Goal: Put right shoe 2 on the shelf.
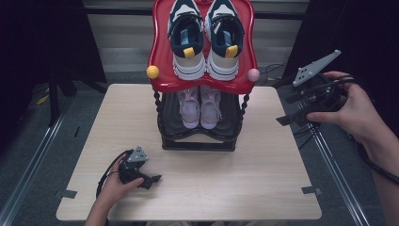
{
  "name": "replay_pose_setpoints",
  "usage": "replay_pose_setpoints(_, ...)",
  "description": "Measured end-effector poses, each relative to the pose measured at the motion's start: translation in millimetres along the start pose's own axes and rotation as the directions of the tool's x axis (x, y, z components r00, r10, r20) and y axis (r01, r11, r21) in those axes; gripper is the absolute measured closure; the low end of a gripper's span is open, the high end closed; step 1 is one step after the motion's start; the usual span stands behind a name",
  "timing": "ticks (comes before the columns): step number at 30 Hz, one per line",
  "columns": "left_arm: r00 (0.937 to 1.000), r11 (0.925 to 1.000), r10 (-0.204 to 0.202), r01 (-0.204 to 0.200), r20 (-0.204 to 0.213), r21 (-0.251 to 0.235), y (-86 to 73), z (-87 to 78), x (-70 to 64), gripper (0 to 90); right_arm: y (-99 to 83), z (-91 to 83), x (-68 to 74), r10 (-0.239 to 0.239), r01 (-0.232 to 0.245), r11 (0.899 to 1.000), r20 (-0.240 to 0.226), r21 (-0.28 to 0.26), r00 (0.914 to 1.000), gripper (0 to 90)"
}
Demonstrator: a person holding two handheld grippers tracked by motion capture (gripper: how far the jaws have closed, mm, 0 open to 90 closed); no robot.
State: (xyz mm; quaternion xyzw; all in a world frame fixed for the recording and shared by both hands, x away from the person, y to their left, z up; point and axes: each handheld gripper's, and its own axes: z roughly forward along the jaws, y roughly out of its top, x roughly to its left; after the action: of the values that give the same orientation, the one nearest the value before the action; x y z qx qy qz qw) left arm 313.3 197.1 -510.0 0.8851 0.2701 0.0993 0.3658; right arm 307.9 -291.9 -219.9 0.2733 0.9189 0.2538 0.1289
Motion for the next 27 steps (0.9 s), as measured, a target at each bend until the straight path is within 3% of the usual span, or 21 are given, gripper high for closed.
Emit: replay_pose_setpoints(27,1.0000,1.0000,0.000,0.000,-0.003,-0.004,-0.2,0.3,-0.2,0.0,-37.9,54.6,7.1,0.037,-0.037,0.999,-0.066,-0.011,0.9972,18.9)
